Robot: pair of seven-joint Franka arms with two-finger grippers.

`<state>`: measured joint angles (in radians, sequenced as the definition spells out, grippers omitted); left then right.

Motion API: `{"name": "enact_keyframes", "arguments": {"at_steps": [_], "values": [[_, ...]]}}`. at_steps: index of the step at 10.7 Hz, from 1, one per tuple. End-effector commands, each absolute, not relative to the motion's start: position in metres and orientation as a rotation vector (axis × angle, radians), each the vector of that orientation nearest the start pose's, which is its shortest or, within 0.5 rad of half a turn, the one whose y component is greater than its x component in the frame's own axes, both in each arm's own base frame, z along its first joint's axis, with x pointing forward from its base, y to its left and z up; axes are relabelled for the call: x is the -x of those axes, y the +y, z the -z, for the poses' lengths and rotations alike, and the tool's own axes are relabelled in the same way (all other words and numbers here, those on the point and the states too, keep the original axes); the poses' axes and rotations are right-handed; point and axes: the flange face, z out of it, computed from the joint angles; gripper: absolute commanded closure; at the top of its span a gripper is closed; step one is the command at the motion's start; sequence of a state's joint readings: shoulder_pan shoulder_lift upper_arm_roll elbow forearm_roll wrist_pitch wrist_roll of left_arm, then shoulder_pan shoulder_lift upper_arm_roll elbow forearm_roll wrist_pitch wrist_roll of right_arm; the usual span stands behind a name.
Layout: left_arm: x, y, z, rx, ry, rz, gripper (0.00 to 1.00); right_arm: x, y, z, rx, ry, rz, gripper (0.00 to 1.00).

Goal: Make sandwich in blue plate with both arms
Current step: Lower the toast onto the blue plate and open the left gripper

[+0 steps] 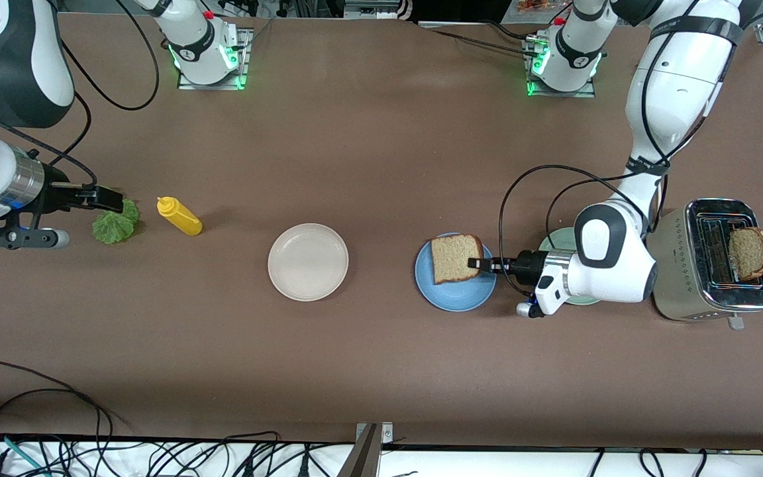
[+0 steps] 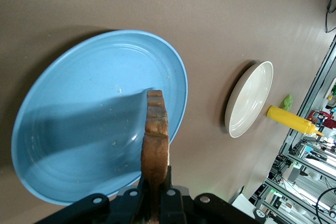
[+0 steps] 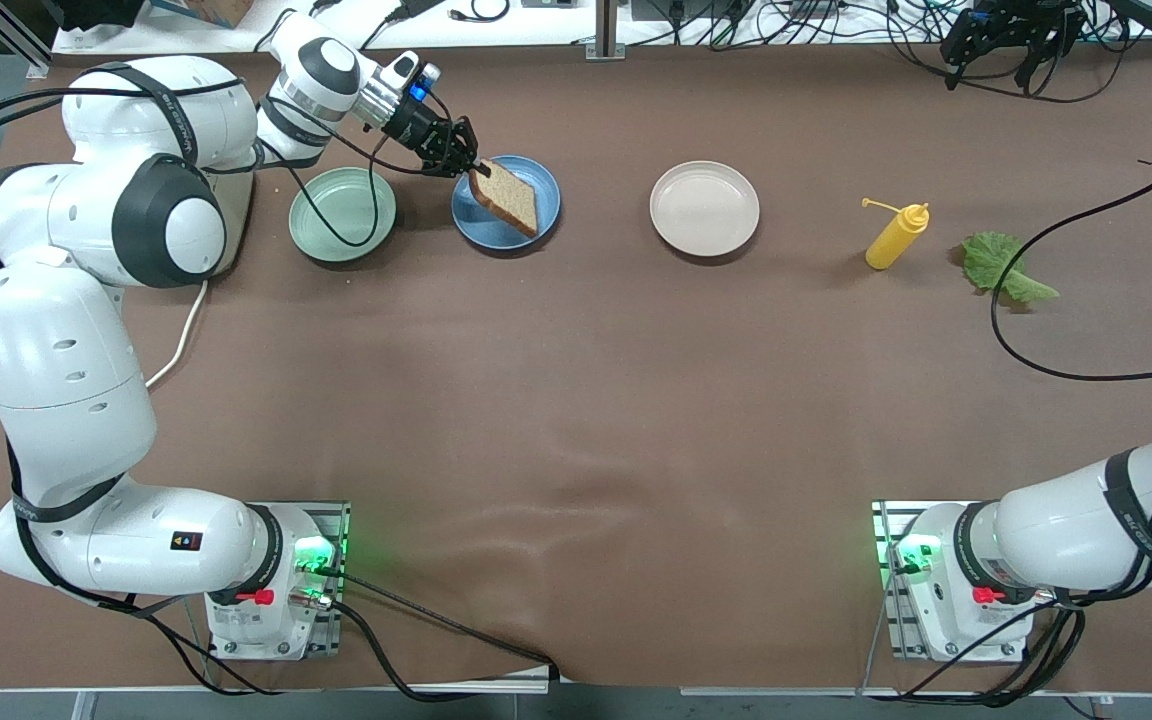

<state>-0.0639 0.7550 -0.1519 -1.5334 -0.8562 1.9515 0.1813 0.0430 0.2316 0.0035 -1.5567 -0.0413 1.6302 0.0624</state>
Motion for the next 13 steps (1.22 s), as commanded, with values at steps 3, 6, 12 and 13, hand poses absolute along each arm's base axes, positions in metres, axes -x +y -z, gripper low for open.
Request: {"name": "enact_keyframes", "arguments": {"at_steps": [3,6,12,13], "values": [[-0.662,-0.183,-0.214,-2.256,0.108,0.384,1.00,-0.616,0.020,-0.504,3.167,0.001,-0.244,0.00],[-0.669,-0.181,-0.202,-2.266,0.136,0.342,1.00,-0.616,0.019,-0.504,3.165,-0.006,-0.244,0.00],[-0.673,-0.165,-0.198,-2.274,0.134,0.320,0.00,-0.616,0.019,-0.502,3.165,-0.004,-0.246,0.00],[-0.678,-0.145,-0.200,-2.290,0.129,0.286,0.00,-0.616,0.019,-0.502,3.165,-0.004,-0.246,0.00]]}}
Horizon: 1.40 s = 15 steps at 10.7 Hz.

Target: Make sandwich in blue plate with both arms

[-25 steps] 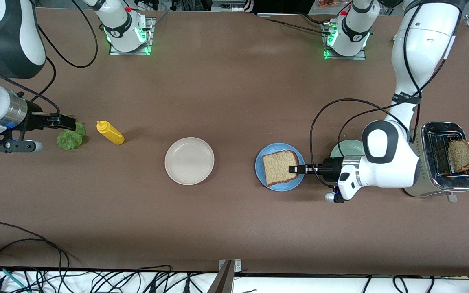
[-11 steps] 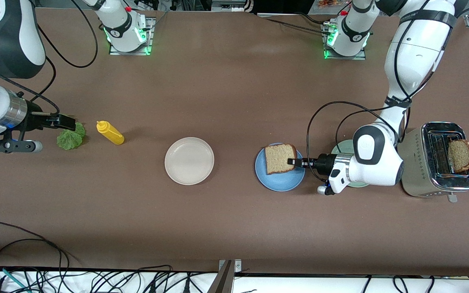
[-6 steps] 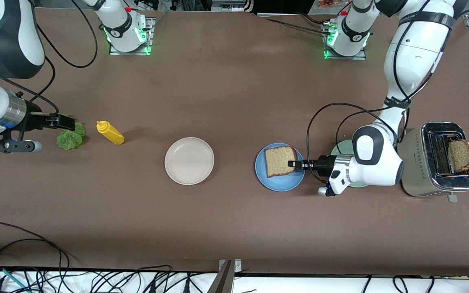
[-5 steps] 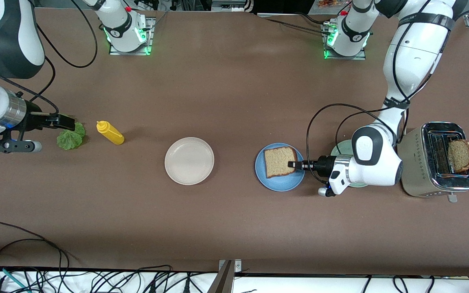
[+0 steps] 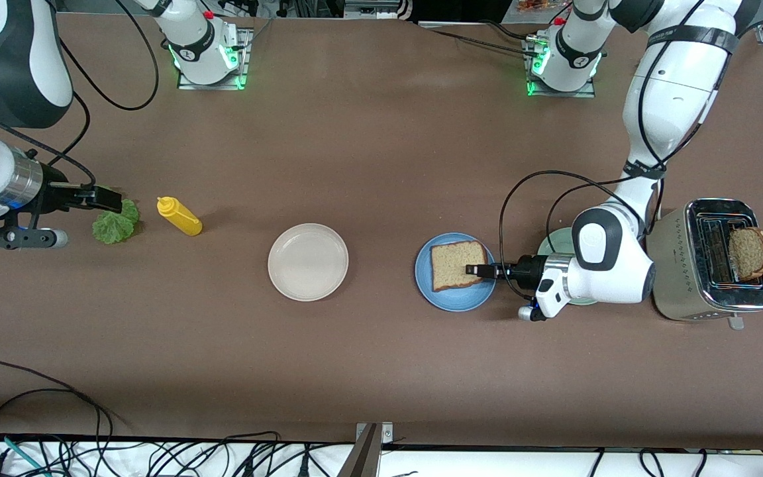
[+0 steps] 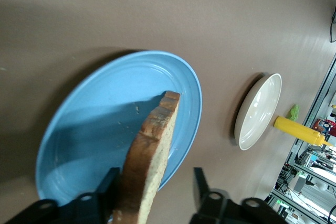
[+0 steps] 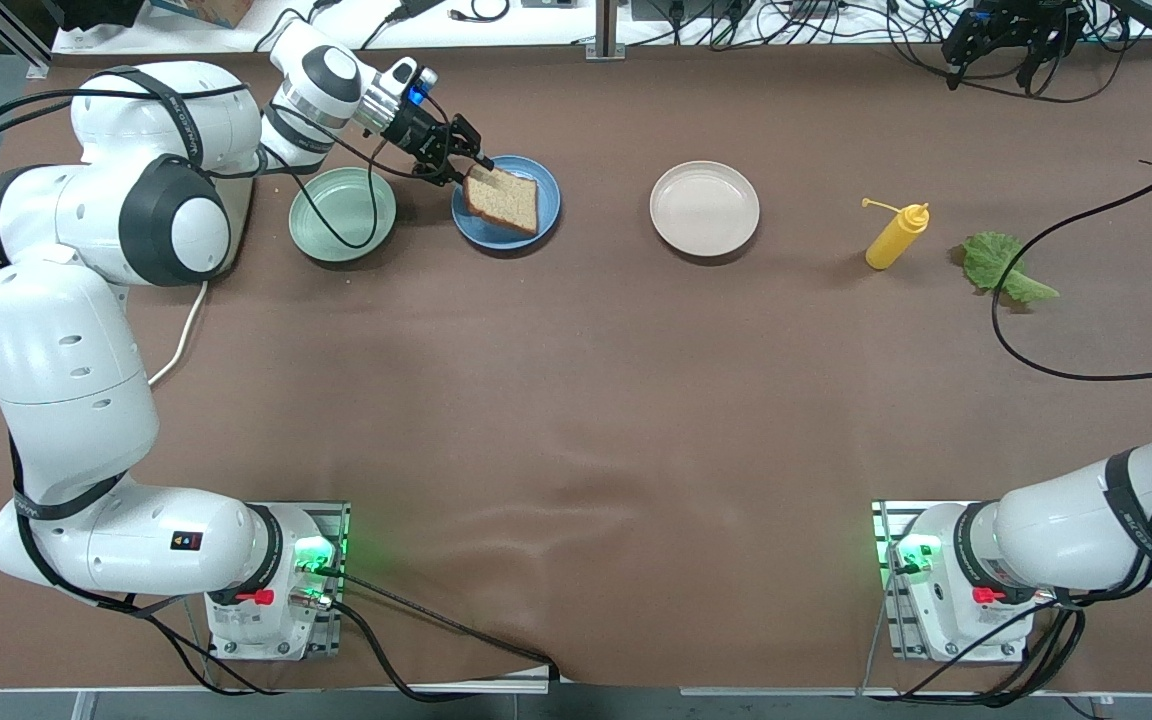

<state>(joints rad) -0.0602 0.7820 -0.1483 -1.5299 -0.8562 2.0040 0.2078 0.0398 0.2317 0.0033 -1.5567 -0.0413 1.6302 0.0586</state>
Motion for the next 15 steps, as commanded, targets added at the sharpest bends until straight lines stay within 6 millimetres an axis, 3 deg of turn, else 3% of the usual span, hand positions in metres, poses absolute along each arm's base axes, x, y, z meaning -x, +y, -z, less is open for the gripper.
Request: {"name": "enact_keyframes", "arguments": {"at_steps": [1,3,4,6,9,11,15], "values": [[-0.683,-0.117,-0.201,-2.313,0.079,0.222,0.00,-0.616,0.018,-0.502,3.165,-0.001,-0.246,0.00],[-0.686,-0.070,-0.194,-2.340,-0.089,0.098,0.00,-0.617,0.019,-0.499,3.160,0.000,-0.249,0.00],[-0.685,-0.057,-0.194,-2.339,-0.123,0.071,0.00,-0.617,0.020,-0.498,3.157,0.010,-0.251,0.00],[-0.687,-0.043,-0.223,-2.446,-0.200,0.073,0.00,-0.617,0.020,-0.497,3.156,0.059,-0.258,0.00],[-0.678,-0.033,-0.294,-2.657,-0.198,0.202,0.00,-0.619,0.011,-0.496,3.153,0.018,-0.249,0.00],[-0.662,-0.025,-0.349,-2.778,-0.235,0.299,0.00,-0.622,-0.006,-0.490,3.142,-0.071,-0.249,0.00],[-0.627,-0.007,-0.454,-3.022,-0.248,0.361,0.00,-0.615,-0.052,-0.453,3.127,-0.067,-0.369,0.00]]}}
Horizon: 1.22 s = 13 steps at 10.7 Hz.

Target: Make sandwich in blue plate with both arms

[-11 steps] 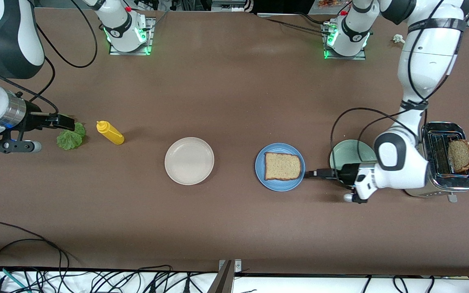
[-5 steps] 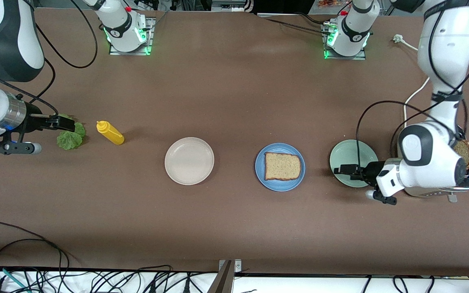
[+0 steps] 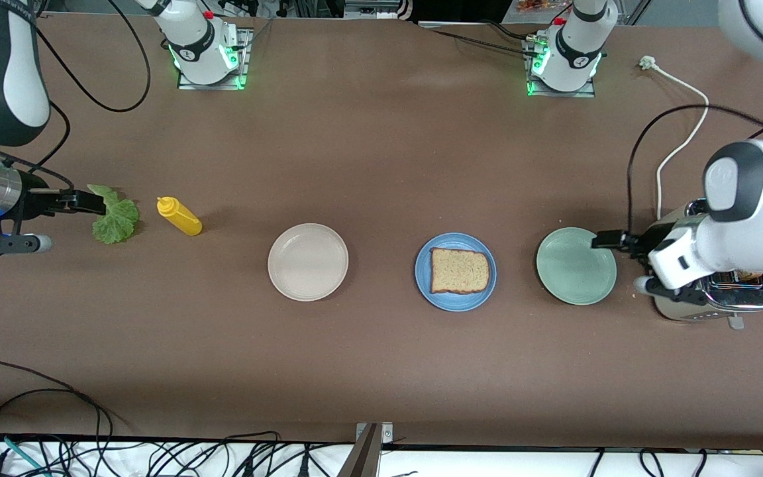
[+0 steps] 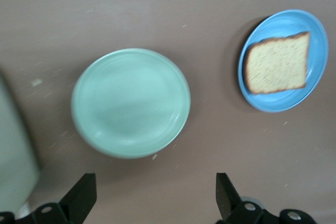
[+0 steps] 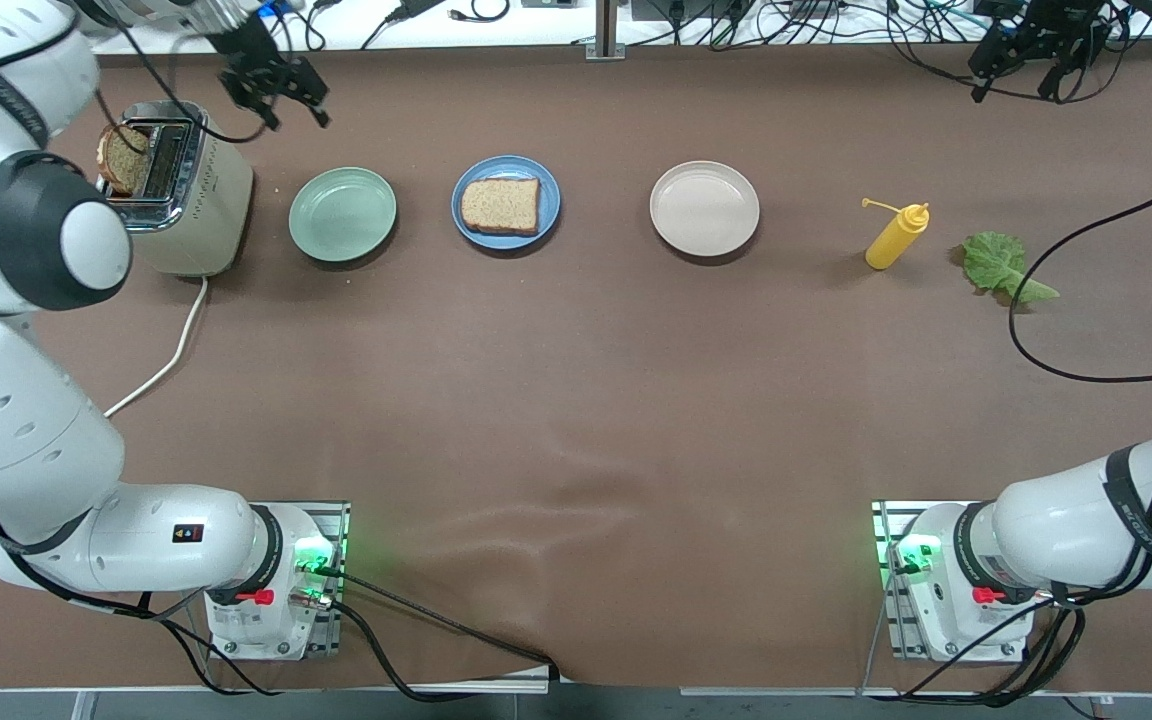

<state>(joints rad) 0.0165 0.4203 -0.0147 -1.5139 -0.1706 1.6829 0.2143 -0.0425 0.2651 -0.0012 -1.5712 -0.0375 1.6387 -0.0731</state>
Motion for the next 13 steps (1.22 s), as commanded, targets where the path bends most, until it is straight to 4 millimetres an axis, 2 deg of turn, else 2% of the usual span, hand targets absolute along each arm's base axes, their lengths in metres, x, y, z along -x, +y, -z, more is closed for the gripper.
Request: {"name": "enact_keyframes", "arguments": {"at_steps": [1,3,6,9,10,12,13], "values": [[-0.617,-0.002,-0.478,3.157,0.269,-0.366,0.00,-0.616,-0.055,-0.445,3.123,-0.119,-0.389,0.00],[-0.598,0.007,-0.524,3.093,0.273,-0.315,0.00,-0.618,-0.067,-0.424,3.125,-0.167,-0.448,0.00],[-0.573,0.031,-0.571,3.095,0.206,-0.210,0.00,-0.622,-0.105,-0.381,3.086,-0.285,-0.497,0.00],[-0.533,0.033,-0.597,3.049,0.207,-0.172,0.00,-0.612,-0.133,-0.334,3.064,-0.424,-0.497,0.00],[-0.524,0.032,-0.605,3.054,0.190,-0.150,0.00,-0.611,-0.135,-0.321,3.049,-0.487,-0.510,0.00],[-0.512,0.029,-0.613,3.066,-0.016,-0.120,0.00,-0.601,-0.144,-0.283,3.014,-0.526,-0.589,0.00],[-0.504,0.024,-0.616,3.063,-0.094,-0.108,0.00,-0.597,-0.147,-0.270,2.996,-0.568,-0.593,0.00]]}}
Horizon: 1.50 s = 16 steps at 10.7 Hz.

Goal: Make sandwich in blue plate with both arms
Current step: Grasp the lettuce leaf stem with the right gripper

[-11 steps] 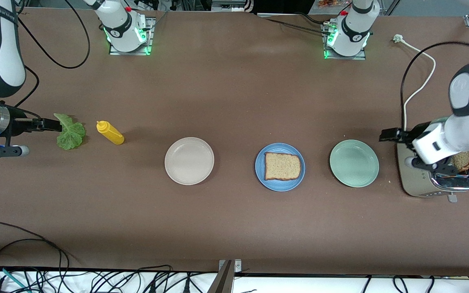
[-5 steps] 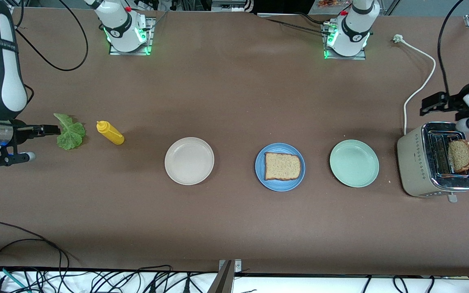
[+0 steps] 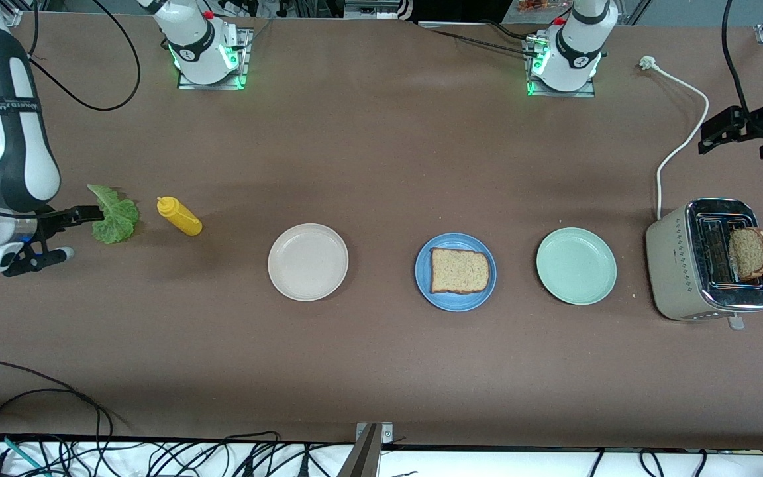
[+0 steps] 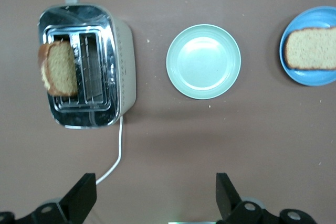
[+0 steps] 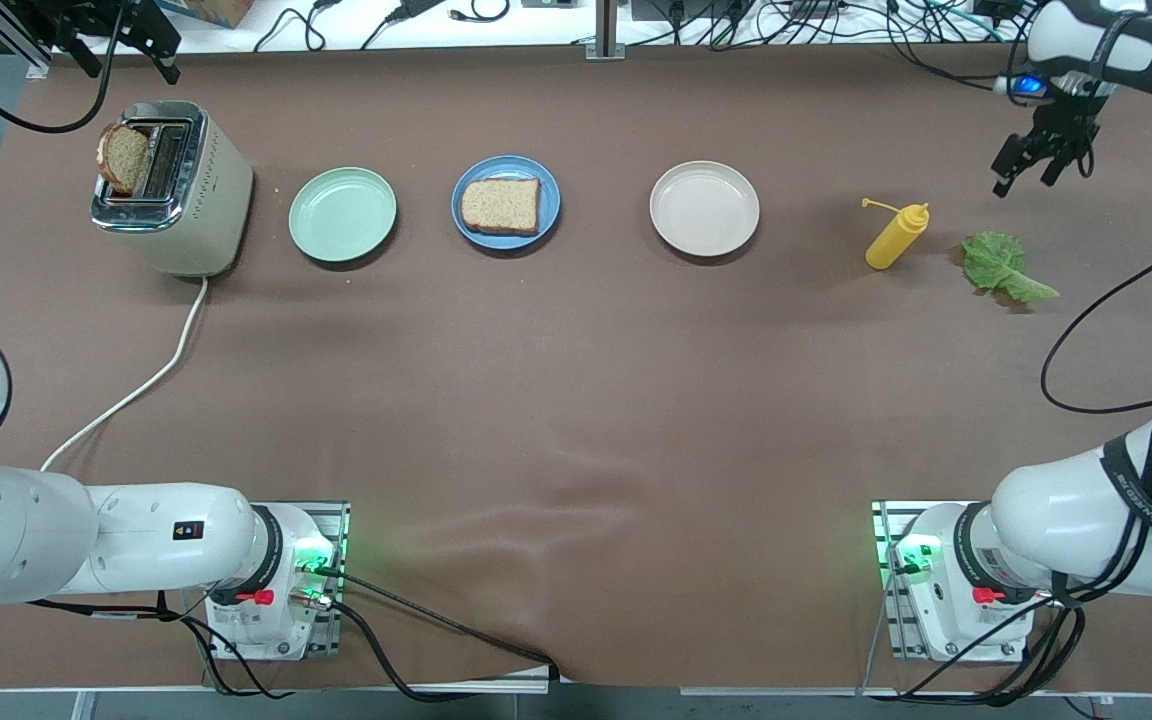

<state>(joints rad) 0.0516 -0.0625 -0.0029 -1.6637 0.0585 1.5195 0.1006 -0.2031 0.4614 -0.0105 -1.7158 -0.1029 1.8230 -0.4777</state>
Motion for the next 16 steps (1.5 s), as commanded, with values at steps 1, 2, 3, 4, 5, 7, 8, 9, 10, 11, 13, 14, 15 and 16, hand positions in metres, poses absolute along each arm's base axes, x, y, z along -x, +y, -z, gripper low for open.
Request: {"name": "enact_keyframes", "arguments": {"at_steps": [1,2,3,4,5,7,8,9,10,11,13,14,15,16], "values": [[-0.500,0.019,-0.618,3.062,-0.098,-0.103,0.00,-0.593,-0.153,-0.260,2.984,-0.584,-0.594,0.00],[-0.501,0.017,-0.619,3.062,-0.093,-0.100,0.00,-0.589,-0.157,-0.246,2.967,-0.586,-0.616,0.00],[-0.504,0.015,-0.619,3.062,-0.086,-0.104,0.00,-0.584,-0.158,-0.232,2.952,-0.589,-0.653,0.00],[-0.508,0.013,-0.613,3.061,-0.081,-0.120,0.00,-0.583,-0.158,-0.226,2.955,-0.624,-0.685,0.00],[-0.520,0.014,-0.607,3.061,-0.083,-0.135,0.00,-0.581,-0.159,-0.221,2.960,-0.653,-0.716,0.00],[-0.533,0.013,-0.600,3.060,-0.077,-0.148,0.00,-0.578,-0.161,-0.205,2.943,-0.710,-0.765,0.00],[-0.534,0.015,-0.599,3.060,-0.079,-0.151,0.00,-0.578,-0.161,-0.198,2.935,-0.721,-0.767,0.00],[-0.533,0.015,-0.596,3.059,-0.081,-0.160,0.00,-0.574,-0.164,-0.188,2.922,-0.710,-0.784,0.00],[-0.533,0.014,-0.598,3.059,-0.079,-0.156,0.00,-0.573,-0.164,-0.183,2.915,-0.708,-0.793,0.00],[-0.533,0.013,-0.599,3.059,-0.077,-0.151,0.00,-0.573,-0.164,-0.183,2.916,-0.706,-0.793,0.00],[-0.532,0.012,-0.601,3.058,-0.073,-0.148,0.00,-0.574,-0.164,-0.184,2.917,-0.704,-0.790,0.47],[-0.531,0.010,-0.601,3.056,-0.082,-0.152,0.00,-0.574,-0.164,-0.184,2.917,-0.704,-0.790,0.69],[-0.532,0.009,-0.599,3.054,-0.080,-0.156,0.00,-0.574,-0.164,-0.184,2.915,-0.698,-0.787,0.87],[-0.534,0.008,-0.597,3.046,-0.084,-0.160,0.00,-0.573,-0.165,-0.183,2.915,-0.692,-0.787,0.98]]}}
